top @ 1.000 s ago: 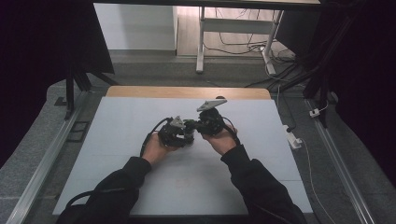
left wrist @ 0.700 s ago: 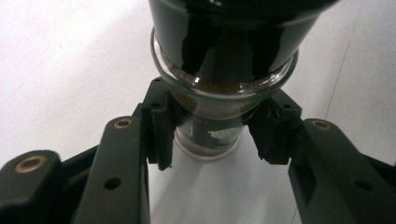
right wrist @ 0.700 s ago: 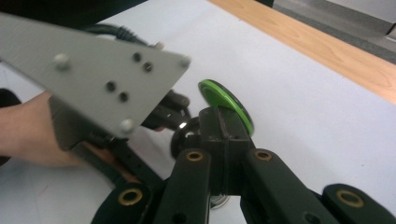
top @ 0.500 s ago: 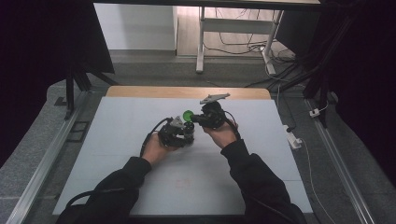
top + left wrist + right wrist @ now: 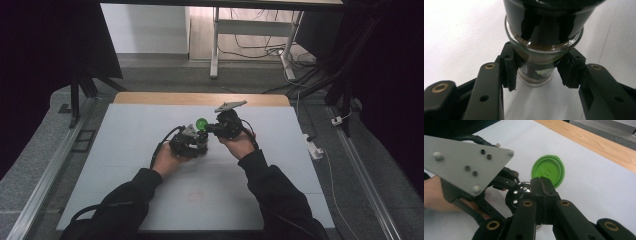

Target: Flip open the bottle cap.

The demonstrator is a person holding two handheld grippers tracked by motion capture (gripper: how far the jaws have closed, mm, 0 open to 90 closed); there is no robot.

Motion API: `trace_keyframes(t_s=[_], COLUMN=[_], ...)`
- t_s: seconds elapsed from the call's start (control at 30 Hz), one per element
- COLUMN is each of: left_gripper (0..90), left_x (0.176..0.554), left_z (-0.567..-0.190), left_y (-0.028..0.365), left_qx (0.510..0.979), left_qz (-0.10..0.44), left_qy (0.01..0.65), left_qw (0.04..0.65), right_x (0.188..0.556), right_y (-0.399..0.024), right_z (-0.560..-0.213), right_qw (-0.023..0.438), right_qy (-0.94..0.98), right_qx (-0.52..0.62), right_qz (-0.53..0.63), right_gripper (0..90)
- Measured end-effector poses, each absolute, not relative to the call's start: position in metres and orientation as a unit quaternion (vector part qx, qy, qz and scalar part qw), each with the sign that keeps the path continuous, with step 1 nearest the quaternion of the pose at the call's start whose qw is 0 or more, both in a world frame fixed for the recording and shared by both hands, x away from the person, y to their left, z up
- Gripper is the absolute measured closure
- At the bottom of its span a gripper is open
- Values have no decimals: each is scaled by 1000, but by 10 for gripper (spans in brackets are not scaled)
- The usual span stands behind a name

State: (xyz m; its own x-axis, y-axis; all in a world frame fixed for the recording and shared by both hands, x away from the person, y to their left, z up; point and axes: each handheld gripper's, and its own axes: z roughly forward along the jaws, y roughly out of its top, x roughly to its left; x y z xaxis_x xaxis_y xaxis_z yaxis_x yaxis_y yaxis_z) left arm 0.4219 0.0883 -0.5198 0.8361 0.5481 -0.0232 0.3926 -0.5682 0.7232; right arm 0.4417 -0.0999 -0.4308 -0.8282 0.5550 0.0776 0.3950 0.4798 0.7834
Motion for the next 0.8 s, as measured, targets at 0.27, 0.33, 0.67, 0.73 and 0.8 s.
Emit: trace_keyframes(t_s=[0.27,0.33,0.67,0.73,0.8], left_gripper=[468,414,243,225,185], left_x=[424,424,420,419,418], left_z=[-518,-516,-510,-508,-507], left_y=[89,90,94,96,97], left_qx=[880,881,882,882,882], left_qz=[98,94,71,62,52], left_qy=[271,275,287,289,292], left_qw=[376,374,367,368,366], right_x=[433,431,421,418,416], right_y=[-104,-105,-110,-111,-112], right_z=[-427,-427,-426,-426,-427], right_qw=[98,99,94,92,91], right_qy=[855,855,854,854,852], right_qx=[275,275,281,281,282], right_qz=[429,428,428,429,431], right_gripper=[745,715,525,488,448])
